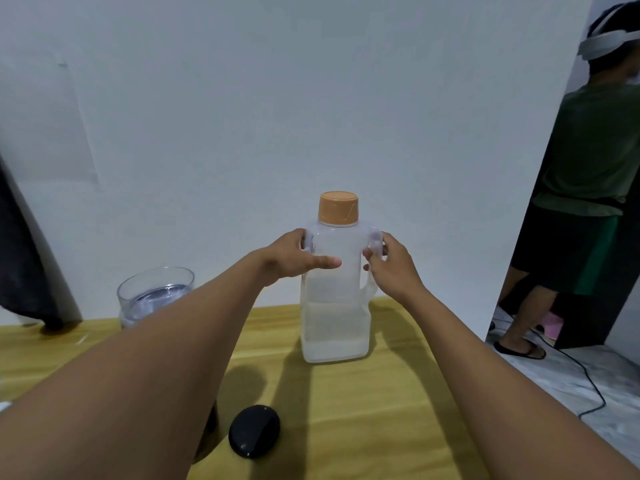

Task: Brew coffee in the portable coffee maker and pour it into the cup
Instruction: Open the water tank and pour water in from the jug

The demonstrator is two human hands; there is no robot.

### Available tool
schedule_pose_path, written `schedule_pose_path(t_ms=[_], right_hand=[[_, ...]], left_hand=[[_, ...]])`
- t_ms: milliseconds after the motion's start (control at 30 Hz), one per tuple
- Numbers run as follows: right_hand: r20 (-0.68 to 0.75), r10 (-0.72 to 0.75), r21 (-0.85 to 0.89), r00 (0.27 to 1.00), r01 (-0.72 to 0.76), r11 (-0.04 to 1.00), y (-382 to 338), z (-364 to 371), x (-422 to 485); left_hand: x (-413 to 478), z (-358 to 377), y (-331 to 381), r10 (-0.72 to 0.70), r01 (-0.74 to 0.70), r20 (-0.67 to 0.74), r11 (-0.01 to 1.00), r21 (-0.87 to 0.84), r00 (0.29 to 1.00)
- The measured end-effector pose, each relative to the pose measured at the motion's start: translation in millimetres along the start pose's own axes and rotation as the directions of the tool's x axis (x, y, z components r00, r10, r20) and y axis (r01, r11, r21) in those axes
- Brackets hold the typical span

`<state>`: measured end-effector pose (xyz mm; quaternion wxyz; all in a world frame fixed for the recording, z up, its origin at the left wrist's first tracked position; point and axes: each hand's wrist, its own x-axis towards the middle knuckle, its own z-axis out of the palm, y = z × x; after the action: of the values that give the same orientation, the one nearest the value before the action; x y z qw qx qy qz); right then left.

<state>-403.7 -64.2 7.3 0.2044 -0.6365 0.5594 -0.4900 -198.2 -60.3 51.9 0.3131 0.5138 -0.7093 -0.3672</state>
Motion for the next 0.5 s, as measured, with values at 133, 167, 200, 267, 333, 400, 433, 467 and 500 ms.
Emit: schedule_pose_path(t_ms=[133,167,200,267,333,400,433,467,500], right_hand=[[0.009,0.011,-0.003,1.000,-0.011,1.000,11.2,10.0,38.0],[0.008,0.017,0.003,1.000,-0.017,1.000,15.0,13.3,46.2],[0.007,0.024,0.006,1.000,-0.024,1.000,17.6,15.8,51.9],[0.008,0.029,0.006,1.000,-0.029,1.000,22.3,20.0,63.0],[0.016,0.020,0.001,1.000,-0.020,1.000,23.5,23.1,71.0],[0.017,0.022,0.009,1.000,-0.022,1.000,25.6,25.6,75.0],[0.016,0.026,0.016,1.000,-0.026,1.000,27.0,26.4,76.3],[0.018,0.031,0.018,0.999,-0.032,0.999,28.4,26.3,76.9],[0.028,0.037,0.015,0.999,-0.037,0.999,29.1,25.4,76.6]], left_hand=[[33.4,-3.5,1.0,-0.053,0.053,-0.001,0.998,0.017,0.999],[41.6,-4.1,-0.8,-0.063,0.063,-0.001,0.998,0.021,0.998],[48.1,-4.8,-2.4,-0.068,0.068,0.000,0.997,0.025,0.998],[61.1,-6.4,-5.4,-0.074,0.074,0.010,0.997,0.031,0.997],[70.4,-9.3,-7.7,-0.099,0.098,0.020,0.995,0.034,0.995],[74.9,-11.0,-9.2,-0.131,0.130,0.026,0.991,0.027,0.991],[75.9,-11.7,-8.6,-0.146,0.145,0.023,0.989,0.023,0.989],[75.7,-12.1,-7.3,-0.160,0.159,0.018,0.987,0.019,0.987],[74.1,-12.3,-5.5,-0.171,0.171,0.011,0.985,0.023,0.985]])
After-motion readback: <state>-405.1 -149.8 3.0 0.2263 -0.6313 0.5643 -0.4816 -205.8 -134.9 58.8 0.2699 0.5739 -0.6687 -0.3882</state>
